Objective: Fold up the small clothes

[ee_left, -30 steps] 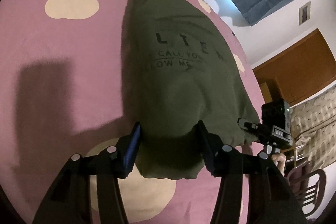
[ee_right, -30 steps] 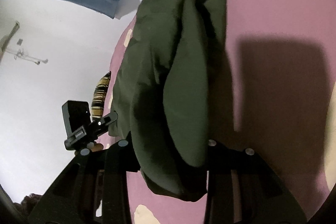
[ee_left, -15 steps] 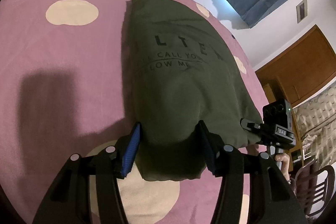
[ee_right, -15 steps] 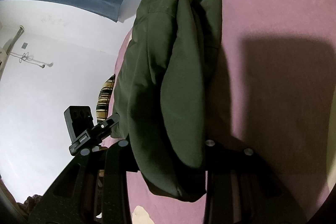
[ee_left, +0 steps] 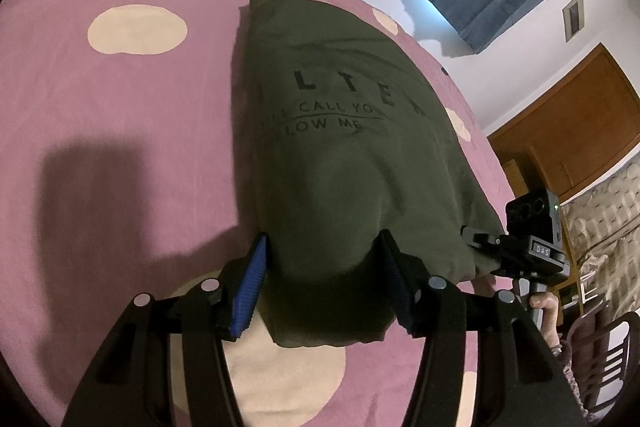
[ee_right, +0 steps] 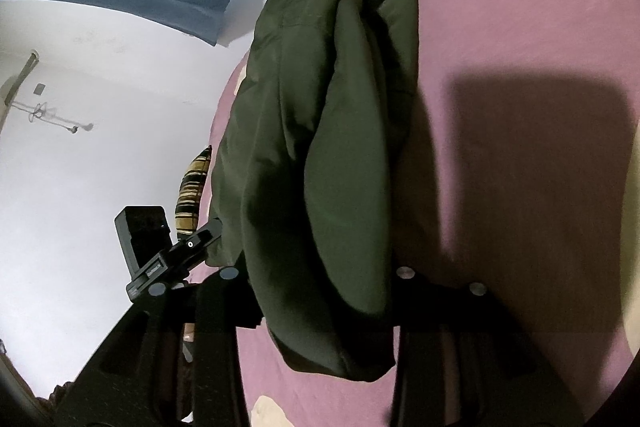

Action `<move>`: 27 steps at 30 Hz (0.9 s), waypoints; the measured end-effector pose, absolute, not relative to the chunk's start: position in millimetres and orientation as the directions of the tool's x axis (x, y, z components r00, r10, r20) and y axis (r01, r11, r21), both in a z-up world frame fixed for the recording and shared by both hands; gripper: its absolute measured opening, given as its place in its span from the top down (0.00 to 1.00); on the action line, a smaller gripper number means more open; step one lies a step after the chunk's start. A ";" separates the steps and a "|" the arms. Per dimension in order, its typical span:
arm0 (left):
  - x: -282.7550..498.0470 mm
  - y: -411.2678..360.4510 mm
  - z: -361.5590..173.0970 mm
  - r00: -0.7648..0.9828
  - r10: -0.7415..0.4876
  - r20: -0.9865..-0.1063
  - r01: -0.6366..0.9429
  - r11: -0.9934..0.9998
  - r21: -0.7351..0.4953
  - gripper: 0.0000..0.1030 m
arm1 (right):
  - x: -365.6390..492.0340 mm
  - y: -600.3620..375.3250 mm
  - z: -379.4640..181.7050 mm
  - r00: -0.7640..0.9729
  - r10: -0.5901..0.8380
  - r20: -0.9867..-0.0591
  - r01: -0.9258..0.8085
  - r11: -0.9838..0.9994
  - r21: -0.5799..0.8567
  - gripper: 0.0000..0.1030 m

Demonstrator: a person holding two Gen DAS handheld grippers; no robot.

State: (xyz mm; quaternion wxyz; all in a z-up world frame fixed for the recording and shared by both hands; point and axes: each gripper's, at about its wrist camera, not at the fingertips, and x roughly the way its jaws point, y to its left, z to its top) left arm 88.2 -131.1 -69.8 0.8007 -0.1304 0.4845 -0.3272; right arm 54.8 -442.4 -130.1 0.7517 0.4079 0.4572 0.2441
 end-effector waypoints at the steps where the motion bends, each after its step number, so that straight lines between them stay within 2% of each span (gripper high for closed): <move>1: 88.1 -131.0 -68.6 0.320 -0.649 -0.690 0.405 0.752 -0.520 0.44 | 54.9 -441.8 -129.5 0.464 0.739 -0.488 0.009 0.547 0.837 0.62; 3: 85.7 -131.0 -64.8 0.341 -0.640 -0.689 0.428 0.758 -0.492 0.41 | 54.8 -440.8 -127.0 0.462 0.739 -0.490 0.007 0.549 0.836 0.57; 5: 81.4 -129.0 -58.3 0.366 -0.631 -0.684 0.450 0.763 -0.464 0.37 | 54.1 -440.4 -122.0 0.462 0.732 -0.501 0.003 0.563 0.826 0.48; 7: 79.4 -122.5 -50.9 0.373 -0.641 -0.671 0.463 0.755 -0.464 0.27 | 51.9 -443.6 -112.3 0.474 0.721 -0.505 -0.007 0.576 0.817 0.30; 10: 86.0 -107.8 -42.8 0.383 -0.669 -0.637 0.459 0.736 -0.497 0.24 | 51.2 -455.9 -100.2 0.513 0.692 -0.508 -0.005 0.594 0.805 0.20; 14: 112.0 -99.0 -46.8 0.356 -0.691 -0.628 0.428 0.719 -0.548 0.22 | 63.8 -479.4 -96.0 0.552 0.656 -0.515 0.034 0.599 0.800 0.17; 19: 149.3 -110.7 -67.3 0.278 -0.715 -0.641 0.364 0.696 -0.619 0.22 | 99.2 -489.1 -110.1 0.524 0.684 -0.508 0.067 0.562 0.825 0.16; 27: 176.9 -149.3 -79.1 0.185 -0.745 -0.641 0.400 0.653 -0.643 0.20 | 156.0 -472.0 -119.2 0.450 0.730 -0.514 0.032 0.562 0.827 0.15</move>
